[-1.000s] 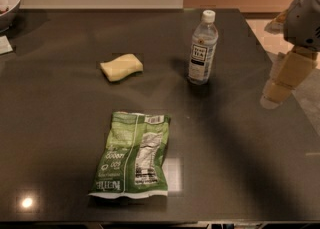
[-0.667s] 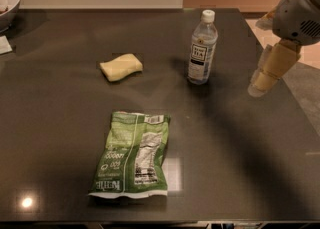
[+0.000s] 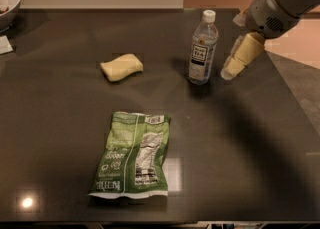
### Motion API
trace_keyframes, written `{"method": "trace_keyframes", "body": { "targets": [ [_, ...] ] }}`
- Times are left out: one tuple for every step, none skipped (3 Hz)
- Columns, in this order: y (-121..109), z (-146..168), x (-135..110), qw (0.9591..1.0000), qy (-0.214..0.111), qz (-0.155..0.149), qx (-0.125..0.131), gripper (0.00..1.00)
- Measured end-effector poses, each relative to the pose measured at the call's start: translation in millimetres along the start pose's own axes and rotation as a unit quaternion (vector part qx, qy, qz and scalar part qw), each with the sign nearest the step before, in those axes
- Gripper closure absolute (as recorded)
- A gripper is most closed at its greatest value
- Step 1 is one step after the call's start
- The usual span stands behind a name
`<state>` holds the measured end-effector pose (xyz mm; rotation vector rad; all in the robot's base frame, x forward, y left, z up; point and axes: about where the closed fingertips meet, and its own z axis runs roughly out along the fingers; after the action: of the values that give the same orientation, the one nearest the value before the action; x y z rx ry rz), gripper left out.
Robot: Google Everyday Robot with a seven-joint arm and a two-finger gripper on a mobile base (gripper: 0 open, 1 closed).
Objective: Pick blue plastic bottle
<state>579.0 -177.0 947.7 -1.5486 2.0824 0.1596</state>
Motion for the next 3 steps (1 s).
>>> {"method": "trace_keyframes", "body": {
  "targets": [
    [-25,29,-16,0.9993,-0.036,0.011,-0.006,0.00],
    [-45,50,-28,0.9973,-0.067,0.028,-0.013,0.00],
    [-53,63,-39,0.9952,-0.083,0.048,-0.021,0.18]
  ]
}}
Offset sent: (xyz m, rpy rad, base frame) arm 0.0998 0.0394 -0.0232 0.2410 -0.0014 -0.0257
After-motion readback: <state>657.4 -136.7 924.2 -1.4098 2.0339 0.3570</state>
